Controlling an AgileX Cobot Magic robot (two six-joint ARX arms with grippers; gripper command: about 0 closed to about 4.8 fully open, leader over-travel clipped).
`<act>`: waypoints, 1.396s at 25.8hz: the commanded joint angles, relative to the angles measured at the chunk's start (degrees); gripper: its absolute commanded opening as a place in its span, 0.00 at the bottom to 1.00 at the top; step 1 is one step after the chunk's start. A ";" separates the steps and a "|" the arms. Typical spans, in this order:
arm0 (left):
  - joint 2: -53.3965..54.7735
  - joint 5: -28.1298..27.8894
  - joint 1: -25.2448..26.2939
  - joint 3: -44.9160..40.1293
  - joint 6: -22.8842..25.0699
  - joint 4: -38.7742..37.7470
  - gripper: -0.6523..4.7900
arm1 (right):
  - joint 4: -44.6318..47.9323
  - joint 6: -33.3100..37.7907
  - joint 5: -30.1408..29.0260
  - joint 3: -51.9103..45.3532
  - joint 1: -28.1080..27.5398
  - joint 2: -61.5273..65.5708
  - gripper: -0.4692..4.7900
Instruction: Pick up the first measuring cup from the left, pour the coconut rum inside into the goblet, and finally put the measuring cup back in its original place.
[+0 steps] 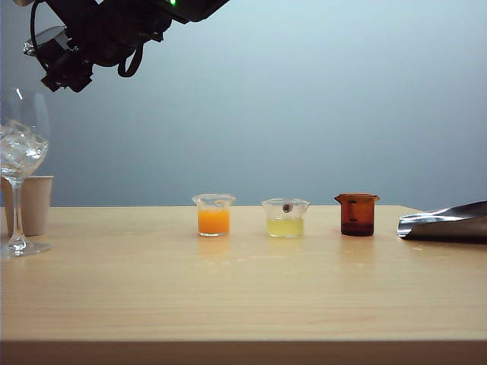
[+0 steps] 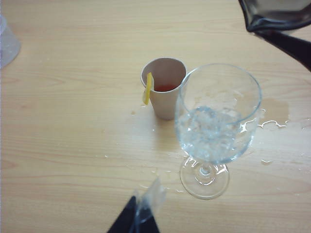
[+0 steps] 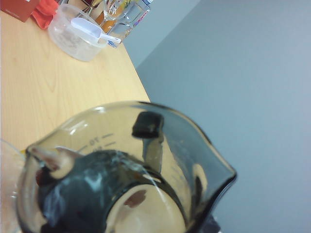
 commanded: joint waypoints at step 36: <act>-0.13 -0.09 -0.04 0.20 0.04 0.55 0.13 | 0.81 -20.35 -0.28 0.35 0.46 -0.37 0.40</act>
